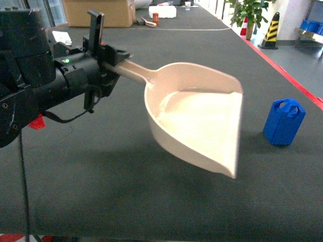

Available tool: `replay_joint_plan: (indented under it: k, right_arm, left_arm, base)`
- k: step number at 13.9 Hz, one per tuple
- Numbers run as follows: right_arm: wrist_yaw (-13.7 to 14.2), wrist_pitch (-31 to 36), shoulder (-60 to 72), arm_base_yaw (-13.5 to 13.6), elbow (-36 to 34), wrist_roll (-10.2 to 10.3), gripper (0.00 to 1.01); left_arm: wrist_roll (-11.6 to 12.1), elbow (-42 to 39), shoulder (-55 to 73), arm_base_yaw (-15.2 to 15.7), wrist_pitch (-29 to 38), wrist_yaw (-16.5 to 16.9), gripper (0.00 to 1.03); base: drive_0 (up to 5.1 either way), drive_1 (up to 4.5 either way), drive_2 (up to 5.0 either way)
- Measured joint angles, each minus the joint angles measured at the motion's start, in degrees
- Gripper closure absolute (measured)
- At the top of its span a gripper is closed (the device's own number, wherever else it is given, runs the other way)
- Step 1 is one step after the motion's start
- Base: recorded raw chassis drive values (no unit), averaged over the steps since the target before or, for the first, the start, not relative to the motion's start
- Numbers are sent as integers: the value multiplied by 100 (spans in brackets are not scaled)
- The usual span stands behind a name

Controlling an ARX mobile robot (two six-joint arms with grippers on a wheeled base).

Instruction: Place part in tray to right shelf

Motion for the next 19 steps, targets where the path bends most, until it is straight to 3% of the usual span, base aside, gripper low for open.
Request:
replay_joint_plan:
  k: [4,7,9,11,15,19]
  right_arm:
    - [0,0,0,0,0,0,3]
    - [0,0,0,0,0,-2,3]
    - [2,0,0,0,0,0,3]
    - [0,0,0,0,0,0,3]
    - [0,-2,0,0,0,0,3]
    - [2,-2,0,0,0,0,3]
  left_arm:
    - [-369,-404,-219,-433,225,81,86]
    - [-516,-949,-551,-372,511,94,86]
    - [-612,-1193,-713,-50,595,87,86]
    - [-535,-1423,-911,192,533,79,86]
    - [-323,-1847,-1456,240,422,317,86]
    - [-92,-1985,-1582,409,354,299,86]
  base:
    - [0,0,0]
    - [0,0,0]
    - [0,0,0]
    - [0,0,0]
    - [0,0,0]
    - [0,0,0]
